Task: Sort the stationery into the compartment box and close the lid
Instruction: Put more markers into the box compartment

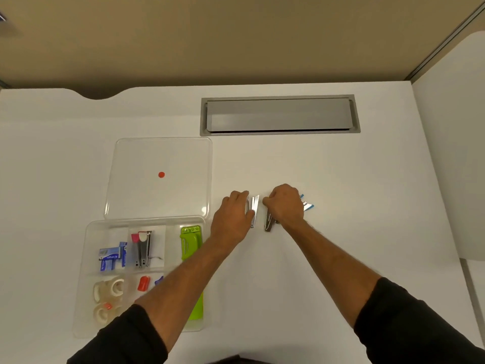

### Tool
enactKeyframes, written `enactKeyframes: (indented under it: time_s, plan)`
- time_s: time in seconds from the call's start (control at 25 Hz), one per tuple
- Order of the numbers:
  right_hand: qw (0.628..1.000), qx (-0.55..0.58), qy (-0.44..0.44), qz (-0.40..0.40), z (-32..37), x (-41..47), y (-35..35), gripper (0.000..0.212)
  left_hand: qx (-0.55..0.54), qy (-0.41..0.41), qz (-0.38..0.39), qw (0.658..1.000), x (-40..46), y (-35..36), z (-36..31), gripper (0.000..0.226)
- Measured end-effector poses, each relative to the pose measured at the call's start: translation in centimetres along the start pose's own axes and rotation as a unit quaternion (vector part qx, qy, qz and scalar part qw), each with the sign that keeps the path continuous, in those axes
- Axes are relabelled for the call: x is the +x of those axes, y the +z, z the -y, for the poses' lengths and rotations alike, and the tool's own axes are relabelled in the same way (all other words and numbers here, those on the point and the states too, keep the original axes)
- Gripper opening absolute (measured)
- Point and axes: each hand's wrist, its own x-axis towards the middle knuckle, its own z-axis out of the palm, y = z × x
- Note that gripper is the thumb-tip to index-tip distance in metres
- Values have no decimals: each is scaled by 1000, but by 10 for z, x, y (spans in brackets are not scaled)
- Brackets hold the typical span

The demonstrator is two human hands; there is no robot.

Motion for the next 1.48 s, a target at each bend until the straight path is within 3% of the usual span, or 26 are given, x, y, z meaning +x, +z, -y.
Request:
enactKeyframes:
  time_s: [0.16, 0.36, 0.64, 0.8, 0.96, 1.48]
  plan:
    - [996, 87, 24, -17, -2, -16, -8, 11, 59, -2, 13, 998, 17, 10, -15, 47]
    - [993, 116, 8, -28, -4, -39, -30, 11, 72, -27, 34, 996, 19, 15, -18, 23]
    - [977, 203, -39, -59, -11, -77, -44, 13, -63, 0, 4, 998, -15, -16, -10, 28]
    - [965, 248, -32, -83, -4, -99, -38, 13, -125, 43, -34, 991, -54, -40, 8, 50]
    - [960, 268, -45, -68, 15, -125, -24, 14, -181, 26, -46, 982, -95, -60, 32, 59]
    - [935, 330, -101, -78, 70, -204, 41, 6, -180, 51, -86, 979, -168, -111, 122, 44]
